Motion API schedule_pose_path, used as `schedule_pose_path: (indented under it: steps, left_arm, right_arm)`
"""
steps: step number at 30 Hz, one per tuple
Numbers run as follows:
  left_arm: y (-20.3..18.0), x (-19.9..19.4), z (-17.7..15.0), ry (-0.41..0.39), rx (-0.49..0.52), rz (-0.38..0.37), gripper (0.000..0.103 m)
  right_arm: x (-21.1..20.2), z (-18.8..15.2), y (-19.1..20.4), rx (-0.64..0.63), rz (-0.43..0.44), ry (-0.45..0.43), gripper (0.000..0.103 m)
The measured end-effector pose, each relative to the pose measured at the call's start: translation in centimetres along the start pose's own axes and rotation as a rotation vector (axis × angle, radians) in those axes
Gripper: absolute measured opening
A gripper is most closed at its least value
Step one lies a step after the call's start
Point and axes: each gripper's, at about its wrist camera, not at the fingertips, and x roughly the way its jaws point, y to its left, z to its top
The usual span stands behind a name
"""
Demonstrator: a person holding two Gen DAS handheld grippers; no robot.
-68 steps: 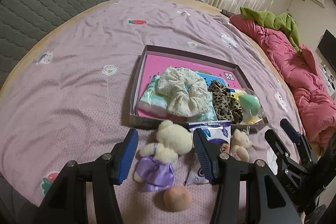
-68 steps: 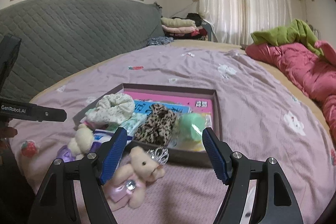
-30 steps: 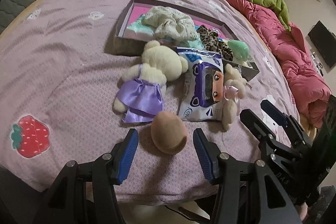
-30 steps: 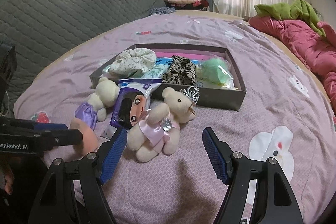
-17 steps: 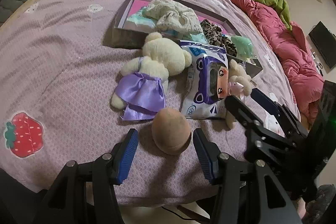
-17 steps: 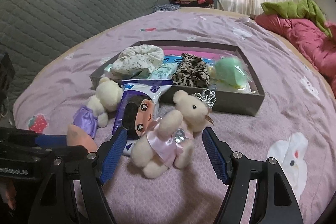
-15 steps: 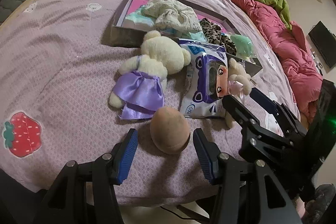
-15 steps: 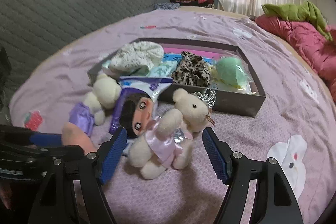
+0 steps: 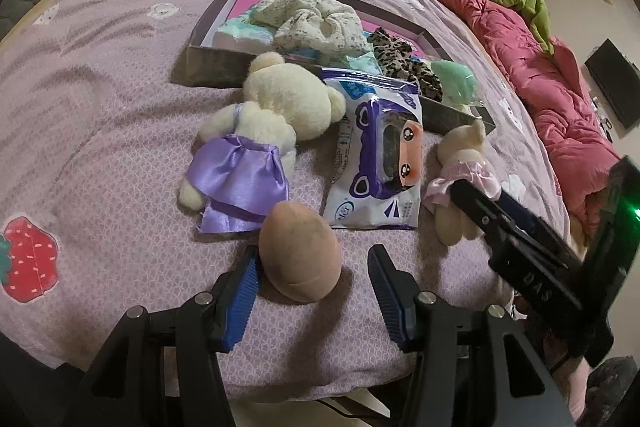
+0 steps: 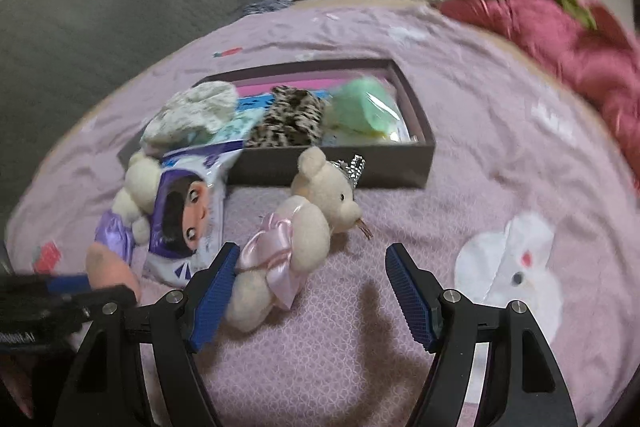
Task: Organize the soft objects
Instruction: 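Grasp the peach sponge with the left tool while the right grasps the pink-bow teddy bear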
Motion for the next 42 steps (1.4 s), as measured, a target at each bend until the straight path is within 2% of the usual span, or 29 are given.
schedule_pose_path:
  steps: [3,5,6,8,11,21,27,42]
  left_arm:
    - [-0.1,0.2,0.1,-0.003,0.002,0.01,0.054]
    - [-0.2,0.3,0.1,-0.006,0.0,0.013,0.054]
    - [-0.2,0.4,0.2,-0.009,-0.001,0.016,0.052]
    - [-0.2,0.5,0.2,-0.012,-0.003,0.024,0.047]
    - [0.0,0.6,0.4,-0.016,-0.008,0.034,0.039]
    - [-0.4,0.5,0.5,-0.031,0.005,0.047,0.038]
    - [-1.5,-0.8,0.6,-0.055,0.037,0.011,0.038]
    - [-3.9,-3.2,2.1,-0.133,0.09,0.008,0.038]
  right_arm:
    - [1.0,0.2,-1.0,0.059,0.055,0.019,0.073]
    - [1.6,0.3,-1.1,0.052,0.067,0.021,0.064]
    - [1.7,0.3,-0.9,0.042,0.063,0.021,0.056]
    - [1.9,0.5,-0.4,0.001,0.053,0.021,0.048]
    - [2.0,0.5,0.3,-0.043,0.044,0.014,0.044]
    - [1.2,0.7,0.7,-0.102,0.064,-0.017,0.029]
    - [-0.5,1.1,1.0,-0.12,0.082,-0.07,0.029]
    - [-3.1,2.5,1.7,-0.15,0.152,-0.182,0.029]
